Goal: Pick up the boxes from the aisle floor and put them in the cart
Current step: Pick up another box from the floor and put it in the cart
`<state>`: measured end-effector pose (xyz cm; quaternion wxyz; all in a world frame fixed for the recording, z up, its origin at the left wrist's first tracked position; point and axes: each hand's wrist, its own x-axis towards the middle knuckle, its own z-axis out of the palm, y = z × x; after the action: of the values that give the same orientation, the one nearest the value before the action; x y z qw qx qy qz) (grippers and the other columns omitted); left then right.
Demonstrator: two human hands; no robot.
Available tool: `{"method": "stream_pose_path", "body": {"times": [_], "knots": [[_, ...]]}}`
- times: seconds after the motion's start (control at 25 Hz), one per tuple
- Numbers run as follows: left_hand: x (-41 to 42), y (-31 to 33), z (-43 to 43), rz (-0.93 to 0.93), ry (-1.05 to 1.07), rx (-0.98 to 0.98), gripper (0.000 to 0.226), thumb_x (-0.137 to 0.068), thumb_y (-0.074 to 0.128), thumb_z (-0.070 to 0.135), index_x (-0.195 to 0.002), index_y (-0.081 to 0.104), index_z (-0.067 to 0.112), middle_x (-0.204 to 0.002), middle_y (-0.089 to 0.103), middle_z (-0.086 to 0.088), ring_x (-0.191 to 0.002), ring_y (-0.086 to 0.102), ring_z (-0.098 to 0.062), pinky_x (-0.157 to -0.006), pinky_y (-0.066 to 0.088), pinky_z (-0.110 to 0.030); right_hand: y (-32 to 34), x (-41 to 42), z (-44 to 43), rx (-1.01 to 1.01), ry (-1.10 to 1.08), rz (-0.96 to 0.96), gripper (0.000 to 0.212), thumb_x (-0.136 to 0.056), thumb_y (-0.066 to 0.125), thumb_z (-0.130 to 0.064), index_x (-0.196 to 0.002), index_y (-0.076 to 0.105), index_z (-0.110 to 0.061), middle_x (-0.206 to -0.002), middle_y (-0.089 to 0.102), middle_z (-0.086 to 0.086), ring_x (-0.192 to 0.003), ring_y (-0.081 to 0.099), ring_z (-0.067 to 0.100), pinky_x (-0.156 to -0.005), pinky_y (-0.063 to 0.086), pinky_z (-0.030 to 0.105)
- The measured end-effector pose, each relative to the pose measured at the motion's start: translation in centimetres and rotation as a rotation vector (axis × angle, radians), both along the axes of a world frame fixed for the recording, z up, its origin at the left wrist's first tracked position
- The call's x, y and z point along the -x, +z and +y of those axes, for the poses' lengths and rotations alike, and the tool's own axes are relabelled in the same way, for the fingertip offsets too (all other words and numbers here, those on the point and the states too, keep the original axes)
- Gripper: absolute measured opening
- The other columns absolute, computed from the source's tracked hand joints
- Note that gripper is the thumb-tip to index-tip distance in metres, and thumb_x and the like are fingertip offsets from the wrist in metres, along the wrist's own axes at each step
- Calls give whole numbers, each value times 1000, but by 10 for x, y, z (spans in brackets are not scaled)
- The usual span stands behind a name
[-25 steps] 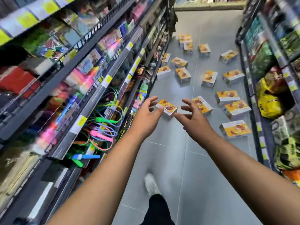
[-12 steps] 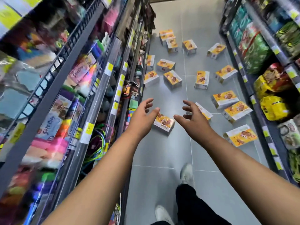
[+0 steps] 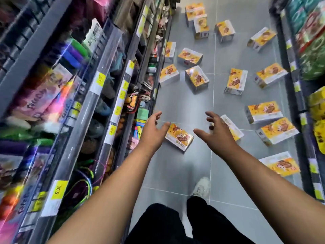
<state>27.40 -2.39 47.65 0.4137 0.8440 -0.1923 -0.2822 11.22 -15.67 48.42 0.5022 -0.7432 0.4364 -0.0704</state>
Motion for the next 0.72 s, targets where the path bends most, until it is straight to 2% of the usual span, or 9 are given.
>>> {"method": "stream_pose_path", "body": {"times": [0.12, 0.2, 0.4, 0.56, 0.72], "knots": [[-23, -51, -26, 66, 7, -67, 51, -88, 69, 28, -134, 51, 17, -131, 60, -3, -121, 55, -16, -104, 42, -31, -44, -22, -27, -42, -10, 39, 76, -78, 78, -33, -142, 38, -25, -140, 46, 5, -125, 47, 20, -104, 40, 38], [-39, -92, -38, 89, -2, -105, 53, -86, 70, 31, -134, 52, 19, -133, 59, -4, -122, 55, -16, -105, 42, -33, -84, -37, -37, -74, -7, 77, 79, -77, 79, -34, -143, 37, -25, -142, 44, 3, -126, 47, 20, -104, 40, 39], [-72, -209, -59, 81, -70, -197, 54, -88, 70, 26, -137, 49, 19, -138, 52, -5, -126, 49, -17, -107, 39, -31, -210, -65, -52, -125, -76, 138, 85, -74, 82, -36, -144, 36, -24, -144, 39, 6, -130, 43, 20, -106, 40, 41], [-90, -334, -71, 89, -117, -273, 58, -86, 72, 30, -138, 48, 20, -137, 51, -5, -122, 51, -19, -104, 42, -32, -339, -86, -57, -152, -63, 241, 91, -71, 84, -35, -146, 34, -20, -147, 35, 9, -133, 39, 20, -101, 31, 25], [-105, -457, -93, 101, -134, -364, 68, -84, 74, 35, -142, 42, 20, -140, 45, -8, -126, 48, -22, -102, 37, -27, -469, -107, -70, -191, -76, 374, 104, -67, 86, -39, -149, 27, -16, -150, 28, 10, -134, 38, 24, -103, 34, 32]]}}
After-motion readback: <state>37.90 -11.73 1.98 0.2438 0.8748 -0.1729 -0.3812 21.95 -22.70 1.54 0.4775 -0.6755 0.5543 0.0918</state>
